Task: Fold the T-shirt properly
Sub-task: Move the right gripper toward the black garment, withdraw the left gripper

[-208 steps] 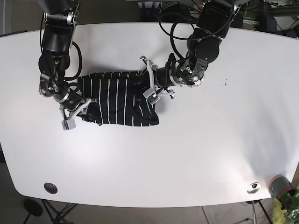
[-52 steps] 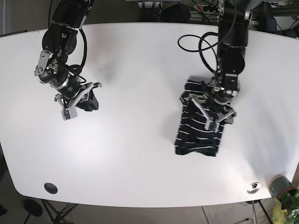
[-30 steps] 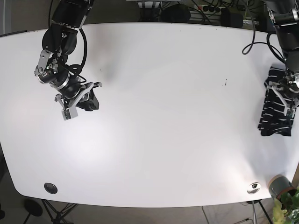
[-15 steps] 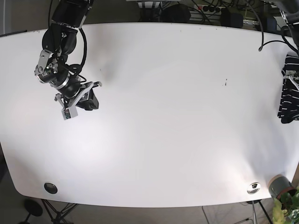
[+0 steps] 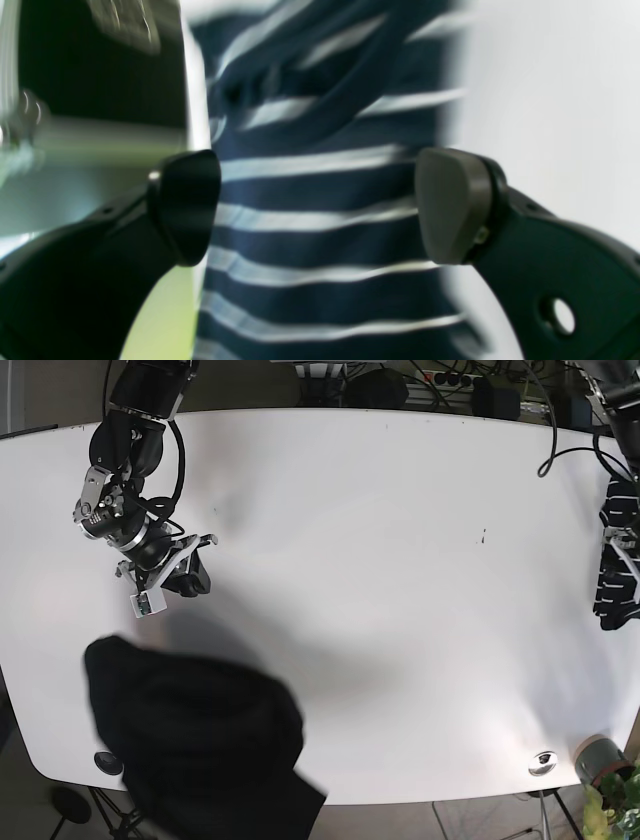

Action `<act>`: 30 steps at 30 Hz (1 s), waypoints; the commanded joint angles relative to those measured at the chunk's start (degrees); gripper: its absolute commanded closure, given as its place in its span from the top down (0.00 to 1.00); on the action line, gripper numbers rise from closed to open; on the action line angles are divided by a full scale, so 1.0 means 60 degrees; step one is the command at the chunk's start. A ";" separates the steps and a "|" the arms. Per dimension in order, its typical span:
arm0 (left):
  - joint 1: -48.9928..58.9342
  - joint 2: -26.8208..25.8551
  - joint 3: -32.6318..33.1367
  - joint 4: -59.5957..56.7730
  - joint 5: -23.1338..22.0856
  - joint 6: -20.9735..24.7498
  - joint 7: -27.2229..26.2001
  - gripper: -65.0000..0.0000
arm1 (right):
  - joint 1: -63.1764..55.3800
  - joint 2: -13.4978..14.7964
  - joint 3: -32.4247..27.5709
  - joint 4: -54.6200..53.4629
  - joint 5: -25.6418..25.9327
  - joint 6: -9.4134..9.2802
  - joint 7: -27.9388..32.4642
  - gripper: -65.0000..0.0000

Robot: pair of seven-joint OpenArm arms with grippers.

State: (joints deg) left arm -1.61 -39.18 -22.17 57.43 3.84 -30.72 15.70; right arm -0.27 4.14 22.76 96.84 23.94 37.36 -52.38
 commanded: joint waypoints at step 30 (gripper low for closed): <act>0.1066 0.3944 0.0099 0.5132 -0.0046 0.0922 -0.0105 0.87 | -0.0489 0.0606 -0.0021 0.1333 0.0178 -0.0008 0.0283 0.18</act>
State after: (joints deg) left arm 5.41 -15.79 -21.34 85.73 4.27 -25.50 16.67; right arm -4.78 7.20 22.41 103.81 24.10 37.17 -52.14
